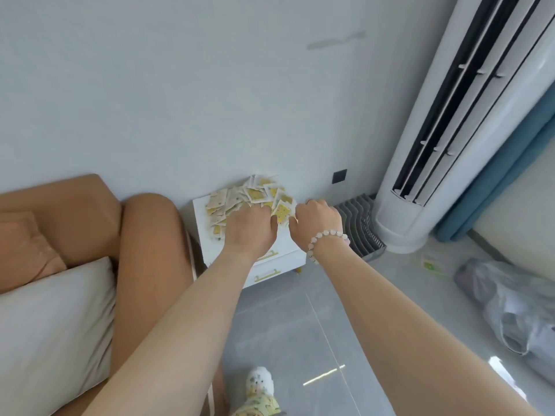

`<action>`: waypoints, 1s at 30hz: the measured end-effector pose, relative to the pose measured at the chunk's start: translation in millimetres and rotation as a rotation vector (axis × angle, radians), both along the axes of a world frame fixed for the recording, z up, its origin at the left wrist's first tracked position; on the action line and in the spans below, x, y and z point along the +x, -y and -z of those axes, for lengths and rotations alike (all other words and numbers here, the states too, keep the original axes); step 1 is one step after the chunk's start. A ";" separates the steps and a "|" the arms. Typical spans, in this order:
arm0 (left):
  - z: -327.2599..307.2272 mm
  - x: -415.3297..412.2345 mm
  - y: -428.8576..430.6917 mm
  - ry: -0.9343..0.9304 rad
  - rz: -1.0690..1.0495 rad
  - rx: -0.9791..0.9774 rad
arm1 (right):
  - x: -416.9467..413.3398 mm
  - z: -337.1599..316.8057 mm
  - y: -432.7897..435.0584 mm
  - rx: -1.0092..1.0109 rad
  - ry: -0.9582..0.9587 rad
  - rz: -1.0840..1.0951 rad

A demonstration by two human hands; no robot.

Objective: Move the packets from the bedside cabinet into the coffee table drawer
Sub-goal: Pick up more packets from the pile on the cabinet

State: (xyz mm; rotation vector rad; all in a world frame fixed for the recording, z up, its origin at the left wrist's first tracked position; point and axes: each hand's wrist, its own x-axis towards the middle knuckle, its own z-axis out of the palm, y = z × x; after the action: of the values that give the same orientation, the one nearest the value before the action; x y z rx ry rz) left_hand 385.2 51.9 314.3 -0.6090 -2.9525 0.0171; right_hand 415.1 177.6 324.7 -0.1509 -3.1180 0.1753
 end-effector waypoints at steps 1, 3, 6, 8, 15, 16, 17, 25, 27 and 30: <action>1.9 -6.4 2.2 0.002 -0.010 0.001 | -7.3 1.3 1.6 0.002 -0.003 -0.011; 5.3 -20.2 6.6 0.006 -0.021 -0.017 | -21.4 3.4 4.8 0.009 -0.003 -0.027; 10.3 -46.1 10.2 -0.008 -0.033 -0.022 | -47.3 9.5 7.1 0.036 0.000 -0.036; 11.3 -67.7 12.8 -0.005 -0.041 -0.009 | -69.3 10.6 9.4 0.046 0.004 -0.036; 5.8 -170.8 32.1 -0.009 -0.108 0.045 | -176.3 5.7 34.0 0.049 -0.034 -0.081; 7.5 -182.1 35.3 -0.003 -0.111 0.040 | -190.3 7.3 38.2 0.053 -0.030 -0.086; 9.9 -190.5 38.3 0.008 -0.112 0.035 | -200.0 9.1 41.4 0.059 -0.022 -0.090; 45.5 -283.8 80.6 0.076 -0.187 0.009 | -294.6 42.3 75.1 0.045 0.084 -0.146; 57.4 -299.9 86.7 0.089 -0.197 0.000 | -314.2 52.5 78.7 0.044 0.098 -0.142; 72.6 -317.0 93.4 0.138 -0.232 -0.007 | -331.9 69.4 76.5 0.034 0.151 -0.133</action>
State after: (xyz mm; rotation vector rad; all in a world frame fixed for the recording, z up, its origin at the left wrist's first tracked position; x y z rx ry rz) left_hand 68.2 -41.5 241.8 -0.2754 -3.1415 0.0073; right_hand 83.3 101.1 255.3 0.0465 -3.2801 0.1173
